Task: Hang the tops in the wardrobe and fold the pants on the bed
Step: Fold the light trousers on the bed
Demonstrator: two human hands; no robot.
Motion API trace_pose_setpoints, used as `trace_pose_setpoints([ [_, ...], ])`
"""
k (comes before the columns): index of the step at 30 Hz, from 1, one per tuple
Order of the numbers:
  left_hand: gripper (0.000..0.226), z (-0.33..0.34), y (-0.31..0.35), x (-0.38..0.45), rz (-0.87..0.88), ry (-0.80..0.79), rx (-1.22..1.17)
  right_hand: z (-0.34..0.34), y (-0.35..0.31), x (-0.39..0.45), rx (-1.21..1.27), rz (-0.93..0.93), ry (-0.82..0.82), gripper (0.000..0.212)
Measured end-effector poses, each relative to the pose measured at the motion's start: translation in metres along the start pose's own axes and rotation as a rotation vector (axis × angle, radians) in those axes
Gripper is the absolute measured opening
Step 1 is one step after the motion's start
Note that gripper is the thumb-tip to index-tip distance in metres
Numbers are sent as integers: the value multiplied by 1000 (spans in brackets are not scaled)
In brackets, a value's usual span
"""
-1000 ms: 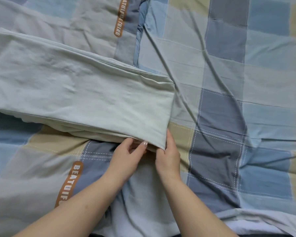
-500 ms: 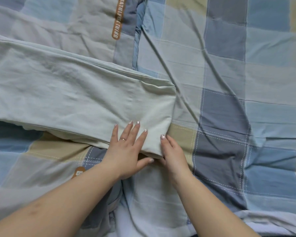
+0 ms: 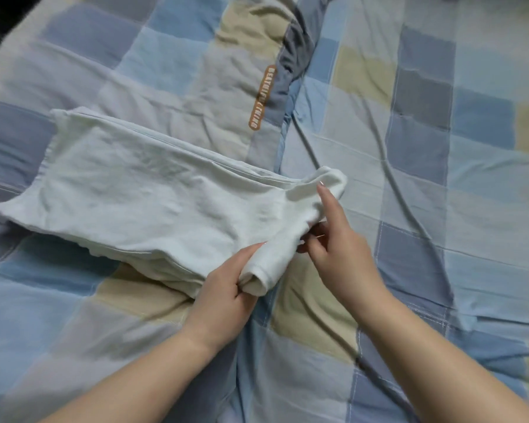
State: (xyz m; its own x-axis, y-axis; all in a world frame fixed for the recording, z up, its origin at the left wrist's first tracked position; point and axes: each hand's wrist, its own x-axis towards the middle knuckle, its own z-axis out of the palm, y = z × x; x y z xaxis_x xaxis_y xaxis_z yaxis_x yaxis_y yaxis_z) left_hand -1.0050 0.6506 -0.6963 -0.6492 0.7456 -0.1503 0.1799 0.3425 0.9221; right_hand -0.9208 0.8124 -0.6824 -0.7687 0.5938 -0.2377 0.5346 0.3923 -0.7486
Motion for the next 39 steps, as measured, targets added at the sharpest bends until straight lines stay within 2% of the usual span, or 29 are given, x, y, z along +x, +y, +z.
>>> trace_pose_setpoints([
  [2, 40, -17, 7, -4, -19, -1, -74, -10, -11, 26, -297, -45, -49, 67],
  [5, 23, -48, 21, -11, -201, 79, -411, -18, -38, 61, -478, -90, -41, 42],
  [6, 20, -62, 24, -12, -278, 126, -536, -15, -53, 72, -486, -114, -17, 34],
  [10, 41, -118, 24, -6, -507, 244, -958, 19, -117, 107, -450, -290, 54, 19],
  [13, 47, -157, 18, 6, -554, 311, -1129, 59, -164, 135, -400, -354, 64, 18],
  [16, 48, -195, -4, 16, -572, 384, -1196, 107, -207, 162, -352, -407, 51, 24],
  [19, 49, -227, -34, 19, -551, 420, -1219, 155, -236, 182, -382, -426, -61, 30],
  [21, 49, -242, -52, 20, -503, 407, -1147, 174, -245, 191, -391, -397, -72, 29],
  [24, 68, -248, -76, 18, -457, 178, -849, 187, -249, 203, -381, -329, -21, 23],
  [26, 76, -239, -89, 13, -555, 2, -895, 195, -251, 209, -429, -305, -4, 22],
  [28, 75, -225, -89, 9, -689, -70, -1002, 205, -256, 211, -481, -299, 6, 22],
  [32, 70, -205, -94, 8, -1015, 86, -1095, 223, -262, 217, -580, -307, -20, 23],
  [35, 50, -208, -97, 6, -1119, 172, -1107, 238, -255, 213, -643, -310, -141, 29],
  [37, 48, -216, -94, 4, -1114, 165, -941, 245, -246, 208, -600, -278, -237, 45],
  [39, 51, -230, -88, -3, -988, 34, -578, 246, -238, 197, -544, -285, -312, 64],
])
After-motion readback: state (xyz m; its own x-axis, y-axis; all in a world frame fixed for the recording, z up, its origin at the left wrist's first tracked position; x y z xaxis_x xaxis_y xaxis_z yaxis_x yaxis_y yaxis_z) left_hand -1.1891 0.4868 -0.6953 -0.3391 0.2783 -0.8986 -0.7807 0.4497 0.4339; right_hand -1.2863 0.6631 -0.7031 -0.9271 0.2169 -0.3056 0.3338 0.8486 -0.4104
